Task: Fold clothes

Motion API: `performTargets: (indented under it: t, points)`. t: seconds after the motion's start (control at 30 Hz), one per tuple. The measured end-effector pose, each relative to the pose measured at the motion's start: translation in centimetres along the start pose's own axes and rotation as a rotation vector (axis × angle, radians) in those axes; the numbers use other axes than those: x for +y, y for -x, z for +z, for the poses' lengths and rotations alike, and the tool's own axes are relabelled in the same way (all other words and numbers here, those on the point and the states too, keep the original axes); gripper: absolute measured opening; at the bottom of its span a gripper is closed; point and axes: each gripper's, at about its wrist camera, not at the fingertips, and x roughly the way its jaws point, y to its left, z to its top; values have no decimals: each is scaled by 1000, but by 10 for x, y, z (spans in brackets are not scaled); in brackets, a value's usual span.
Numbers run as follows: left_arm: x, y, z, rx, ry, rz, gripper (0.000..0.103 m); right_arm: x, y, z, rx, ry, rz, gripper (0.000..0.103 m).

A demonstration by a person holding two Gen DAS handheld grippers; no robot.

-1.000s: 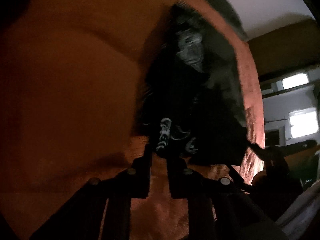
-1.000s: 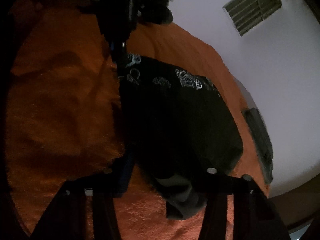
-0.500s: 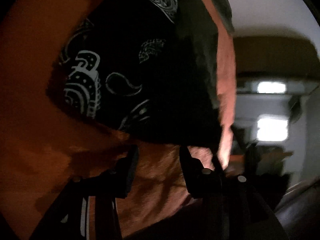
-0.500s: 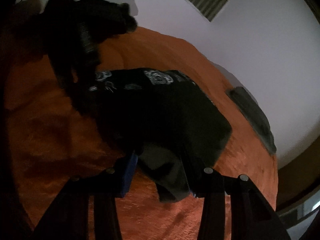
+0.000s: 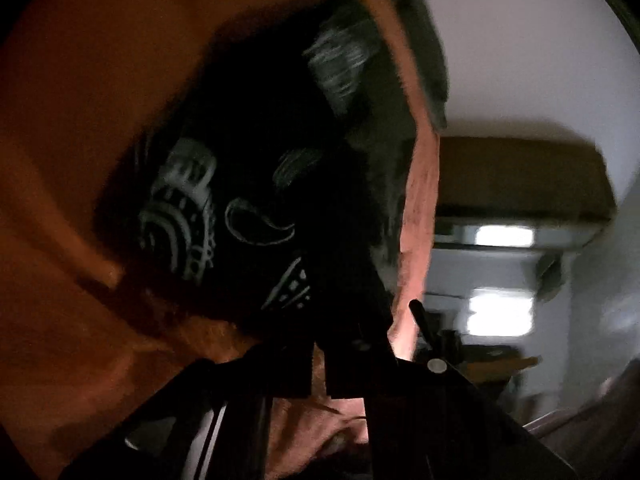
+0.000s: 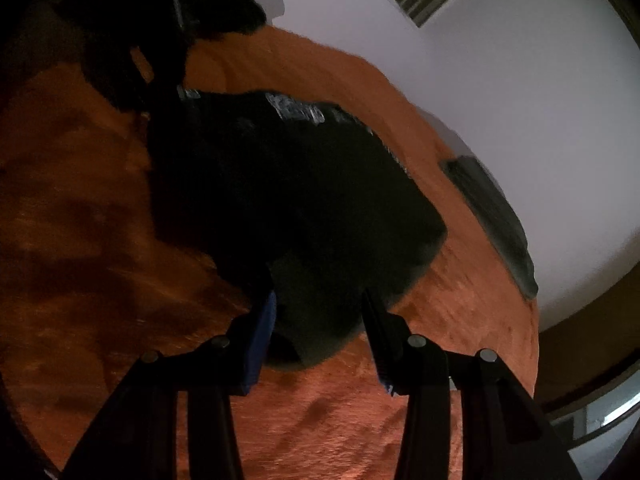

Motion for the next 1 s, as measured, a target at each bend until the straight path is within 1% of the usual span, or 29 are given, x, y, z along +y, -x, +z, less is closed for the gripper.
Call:
performTargets:
  t: [0.07,0.2,0.3,0.4,0.53,0.6,0.7,0.77,0.8,0.83,0.9,0.93,1.0]
  points:
    - [-9,4,2,-28,-76,58,4,-1,-3,-6,24,0,-2,40]
    - [-15,7,6,-28,-124,78,4,-4,-5,-21,80,-10,6,40]
    - [-27,-17,10,5,-118,96,4,-7,-4,-24,92,-21,9,40]
    - [-24,-18,1,23,-113,107,4,-7,2,-30,107,-14,5,40]
    - [-19,-12,-2,34,-105,114,4,-14,-2,-43,170,-64,18,40]
    - [-18,-11,-2,36,-110,116,4,-23,2,-47,178,-122,46,40]
    - [-21,-15,-2,36,-130,124,4,-47,19,-42,100,-256,98,41]
    - [-25,-21,0,36,-130,122,4,-67,27,-31,16,-376,211,41]
    - [-26,-23,0,38,-127,120,4,-74,27,-26,-15,-420,278,41]
    - [-25,-24,1,39,-122,118,4,-75,24,-20,-28,-444,336,41]
    - [-23,-25,3,41,-113,113,4,-70,10,-12,-11,-448,420,41]
    - [-22,-24,3,41,-114,114,4,-65,-1,-10,28,-435,437,41]
    - [-22,-23,4,42,-122,120,4,-53,-28,-19,170,-396,362,39]
